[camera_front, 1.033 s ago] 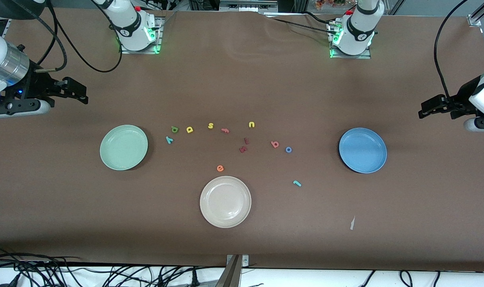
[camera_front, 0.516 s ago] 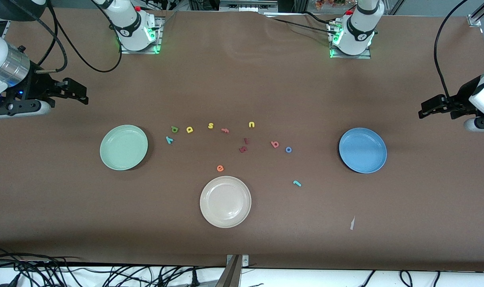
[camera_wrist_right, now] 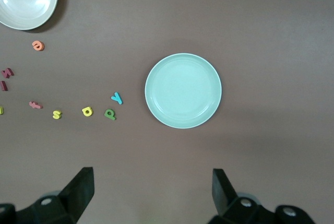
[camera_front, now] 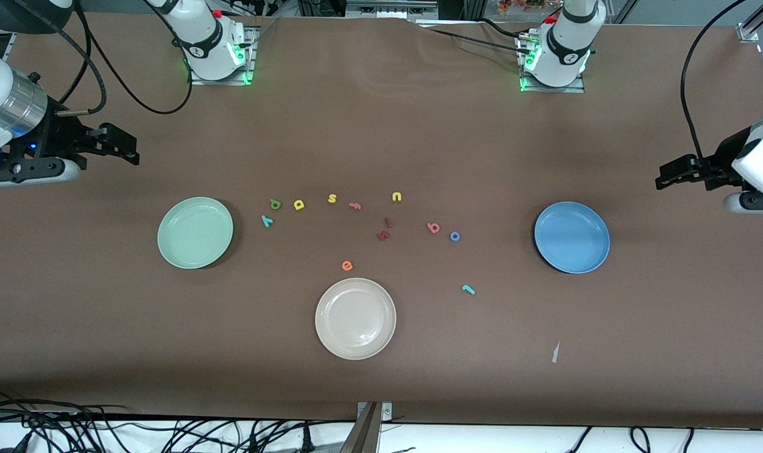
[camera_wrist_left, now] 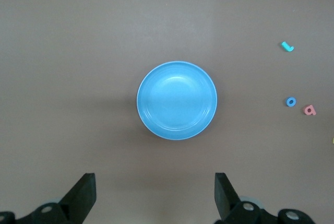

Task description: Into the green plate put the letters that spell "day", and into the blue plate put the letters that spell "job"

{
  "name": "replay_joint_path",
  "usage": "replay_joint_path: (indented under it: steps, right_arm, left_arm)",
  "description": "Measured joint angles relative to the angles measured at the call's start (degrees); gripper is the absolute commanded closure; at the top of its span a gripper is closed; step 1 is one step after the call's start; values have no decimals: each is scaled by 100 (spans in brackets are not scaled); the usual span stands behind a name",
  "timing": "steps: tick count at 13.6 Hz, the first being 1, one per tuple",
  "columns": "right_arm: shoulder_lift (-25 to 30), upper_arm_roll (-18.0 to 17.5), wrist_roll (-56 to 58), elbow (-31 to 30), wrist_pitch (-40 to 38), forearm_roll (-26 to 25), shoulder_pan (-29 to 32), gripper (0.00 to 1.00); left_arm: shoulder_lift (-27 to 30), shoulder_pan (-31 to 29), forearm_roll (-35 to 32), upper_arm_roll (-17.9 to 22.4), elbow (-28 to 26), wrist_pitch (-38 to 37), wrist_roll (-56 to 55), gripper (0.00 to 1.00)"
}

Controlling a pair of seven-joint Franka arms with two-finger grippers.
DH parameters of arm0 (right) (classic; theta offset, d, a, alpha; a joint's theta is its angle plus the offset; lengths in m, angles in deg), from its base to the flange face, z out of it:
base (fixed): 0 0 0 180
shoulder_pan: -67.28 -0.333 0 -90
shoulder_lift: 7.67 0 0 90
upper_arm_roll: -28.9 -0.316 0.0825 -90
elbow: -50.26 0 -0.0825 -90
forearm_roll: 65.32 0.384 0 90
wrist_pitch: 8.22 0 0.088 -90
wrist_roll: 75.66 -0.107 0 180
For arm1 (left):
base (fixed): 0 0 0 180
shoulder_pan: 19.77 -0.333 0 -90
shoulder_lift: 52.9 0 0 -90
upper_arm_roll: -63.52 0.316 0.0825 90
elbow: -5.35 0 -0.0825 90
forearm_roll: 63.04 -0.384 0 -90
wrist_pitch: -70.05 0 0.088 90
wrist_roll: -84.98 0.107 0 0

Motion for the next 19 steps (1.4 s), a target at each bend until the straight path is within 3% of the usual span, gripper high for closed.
replay_joint_path:
  steps: [5, 9, 13, 17, 19]
  right_arm:
    - [0, -21, -96, -209, 221, 27, -3, 0]
    - [-4, -346, -556, -571, 826, 46, -23, 0]
    - [-216, -708, -1095, -1110, 1713, 47, -68, 0]
    - [-843, -743, -1668, -1185, 2302, 47, -276, 0]
    - [-1185, -743, -1985, -1190, 2571, 47, -334, 0]
  left_arm:
    - [-296, -28, 95, -61, -22, -127, 0, 0]
    - [-800, 197, 434, -327, -134, 261, -388, 0]
    - [-972, 889, 409, -384, -935, 1616, -1336, 0]
    - [-1098, 1746, 327, -395, -1986, 3253, -2432, 0]
    - [-1391, 2149, 166, -396, -2047, 3668, -3330, 0]
